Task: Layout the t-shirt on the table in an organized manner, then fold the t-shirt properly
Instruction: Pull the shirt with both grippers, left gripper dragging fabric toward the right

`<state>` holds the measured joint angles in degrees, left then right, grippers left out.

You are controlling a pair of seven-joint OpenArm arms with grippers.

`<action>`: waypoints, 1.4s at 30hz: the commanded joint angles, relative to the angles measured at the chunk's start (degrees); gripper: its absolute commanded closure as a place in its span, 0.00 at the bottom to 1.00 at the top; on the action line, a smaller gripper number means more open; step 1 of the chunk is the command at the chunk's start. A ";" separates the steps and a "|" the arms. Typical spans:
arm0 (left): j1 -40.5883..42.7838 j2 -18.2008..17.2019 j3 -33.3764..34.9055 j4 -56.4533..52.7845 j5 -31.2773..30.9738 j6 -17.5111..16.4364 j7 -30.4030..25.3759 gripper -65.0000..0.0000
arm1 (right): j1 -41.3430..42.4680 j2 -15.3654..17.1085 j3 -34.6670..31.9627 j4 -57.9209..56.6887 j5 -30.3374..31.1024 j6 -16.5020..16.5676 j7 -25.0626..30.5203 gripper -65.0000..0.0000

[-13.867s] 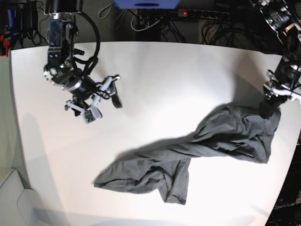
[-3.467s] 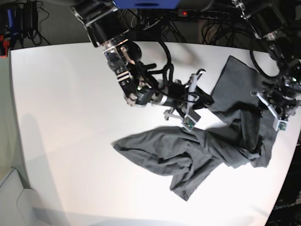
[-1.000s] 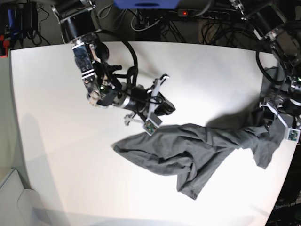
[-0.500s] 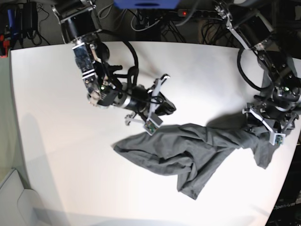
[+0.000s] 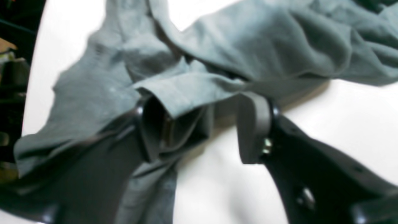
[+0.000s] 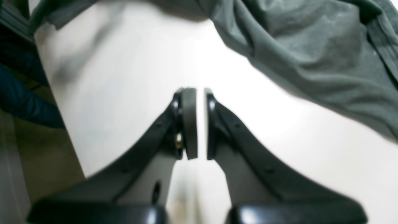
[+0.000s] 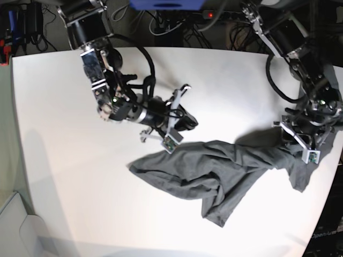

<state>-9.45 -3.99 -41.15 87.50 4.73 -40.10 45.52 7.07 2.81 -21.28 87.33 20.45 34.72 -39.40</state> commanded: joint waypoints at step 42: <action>-17.49 -0.71 0.84 7.57 -0.12 0.40 -0.64 0.99 | 0.45 -0.30 0.05 -1.04 1.22 0.40 1.46 0.95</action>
<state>-25.30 -4.23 -40.58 94.19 5.52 -40.10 46.46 6.74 2.83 -21.28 85.14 20.43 34.72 -39.35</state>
